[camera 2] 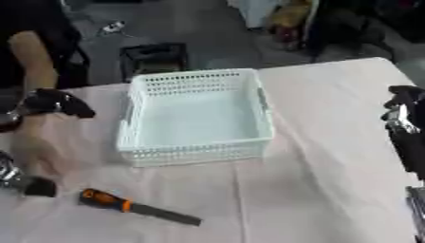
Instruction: Pick up objects on the table and place them in the box.
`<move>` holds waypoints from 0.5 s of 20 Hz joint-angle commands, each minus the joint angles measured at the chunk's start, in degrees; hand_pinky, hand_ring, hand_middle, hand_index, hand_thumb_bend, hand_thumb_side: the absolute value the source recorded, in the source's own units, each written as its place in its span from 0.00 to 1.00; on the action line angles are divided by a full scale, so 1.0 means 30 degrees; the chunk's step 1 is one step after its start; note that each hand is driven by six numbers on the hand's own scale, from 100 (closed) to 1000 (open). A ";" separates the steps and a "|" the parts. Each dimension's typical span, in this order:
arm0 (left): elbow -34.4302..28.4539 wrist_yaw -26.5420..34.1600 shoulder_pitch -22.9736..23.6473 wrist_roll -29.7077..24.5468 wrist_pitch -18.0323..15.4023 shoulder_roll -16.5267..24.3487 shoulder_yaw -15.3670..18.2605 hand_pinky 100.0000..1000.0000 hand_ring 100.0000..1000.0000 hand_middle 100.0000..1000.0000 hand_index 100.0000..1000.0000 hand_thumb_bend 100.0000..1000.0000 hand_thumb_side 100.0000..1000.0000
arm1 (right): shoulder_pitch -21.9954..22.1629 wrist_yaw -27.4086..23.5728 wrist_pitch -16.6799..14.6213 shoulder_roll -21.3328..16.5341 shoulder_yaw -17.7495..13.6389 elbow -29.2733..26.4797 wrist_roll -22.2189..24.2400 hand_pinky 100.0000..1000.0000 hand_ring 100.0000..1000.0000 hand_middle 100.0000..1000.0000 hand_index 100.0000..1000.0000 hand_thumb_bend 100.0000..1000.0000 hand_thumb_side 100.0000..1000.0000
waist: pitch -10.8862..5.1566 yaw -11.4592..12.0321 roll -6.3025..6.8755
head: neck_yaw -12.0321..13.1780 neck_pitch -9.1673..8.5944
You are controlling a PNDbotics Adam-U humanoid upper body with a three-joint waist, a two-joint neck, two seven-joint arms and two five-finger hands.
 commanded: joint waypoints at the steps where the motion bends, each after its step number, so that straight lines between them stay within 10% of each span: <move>1: -0.0231 0.0129 -0.0067 0.0055 0.0081 0.0355 0.0252 0.74 0.77 0.78 0.91 0.75 0.69 | -0.0111 -0.0025 -0.0019 -0.0243 -0.0171 -0.0252 -0.0037 0.27 0.36 0.42 0.69 0.00 0.66 | -0.0135 0.0021 -0.0021 | -0.0159 -0.0206; 10: -0.0205 0.0176 0.0013 0.0130 0.0110 0.0293 0.0281 0.74 0.77 0.77 0.91 0.73 0.69 | -0.0106 -0.0031 -0.0021 -0.0244 -0.0181 -0.0254 -0.0047 0.27 0.36 0.42 0.69 0.00 0.66 | -0.0143 0.0033 -0.0031 | -0.0174 -0.0218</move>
